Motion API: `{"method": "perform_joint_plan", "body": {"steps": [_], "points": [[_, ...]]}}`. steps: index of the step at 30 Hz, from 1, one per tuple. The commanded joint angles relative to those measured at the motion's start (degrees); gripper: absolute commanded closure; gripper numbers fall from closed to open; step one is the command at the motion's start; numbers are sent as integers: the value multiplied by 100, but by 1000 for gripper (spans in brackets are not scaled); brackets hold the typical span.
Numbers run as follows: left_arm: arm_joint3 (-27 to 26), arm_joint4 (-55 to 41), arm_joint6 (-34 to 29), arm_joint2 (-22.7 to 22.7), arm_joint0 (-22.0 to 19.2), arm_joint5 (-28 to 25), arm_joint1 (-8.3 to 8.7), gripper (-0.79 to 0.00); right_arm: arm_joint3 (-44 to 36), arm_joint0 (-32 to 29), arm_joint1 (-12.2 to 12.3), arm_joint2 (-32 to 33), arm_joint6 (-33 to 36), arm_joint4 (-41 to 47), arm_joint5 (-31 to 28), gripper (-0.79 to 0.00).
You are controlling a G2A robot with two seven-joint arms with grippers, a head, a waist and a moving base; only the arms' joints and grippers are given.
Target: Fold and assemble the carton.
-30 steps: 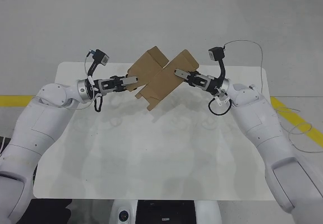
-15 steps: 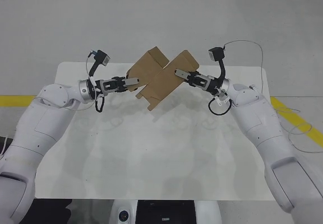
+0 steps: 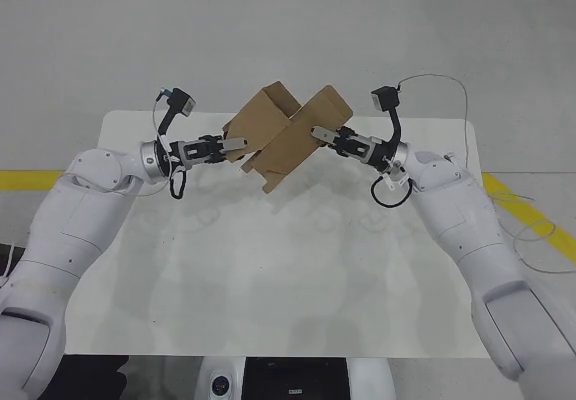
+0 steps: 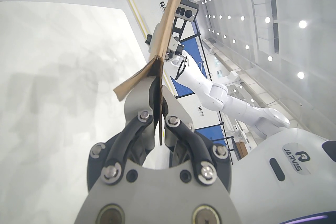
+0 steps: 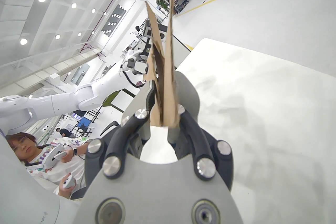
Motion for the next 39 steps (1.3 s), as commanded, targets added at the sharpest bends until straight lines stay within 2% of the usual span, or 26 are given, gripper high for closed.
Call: {"method": "perform_joint_plan", "body": {"steps": [1, 5, 10, 17, 20, 25, 28, 32, 39], "points": [[0, 65, -68, -51, -13, -66, 4, 0, 20, 26, 62, 38, 0, -113, 0, -785], [5, 359, -250, -125, -72, -280, 17, 0, -34, 57, 260, 169, 0, -439, 0, -785], [-71, 782, -404, -151, -135, -504, 36, 0, -785, -70, 563, 55, 1, -696, 0, -785], [-399, 1381, -237, -72, -74, -672, 146, 0, -1789, -23, 1005, -718, 2, -292, 0, -785], [-452, 1504, -169, -33, -52, -739, 192, 0, -1851, 175, 1200, -1022, 2, -173, 0, -785], [-456, 1560, -74, 15, -59, -834, 242, 0, -1475, 577, 1497, -1376, 63, -539, 62, -785], [-448, 1538, -29, 29, -73, -879, 262, 0, -1455, 670, 1618, -1432, 69, -506, 69, -785], [-497, 1528, 13, 61, -83, -921, 291, 0, -1944, 607, 1737, -1537, 1, -77, 0, -785], [-610, 1536, 48, 157, -63, -956, 347, 0, -2626, 799, 1872, -2246, 2, 312, 0, -785]]}}
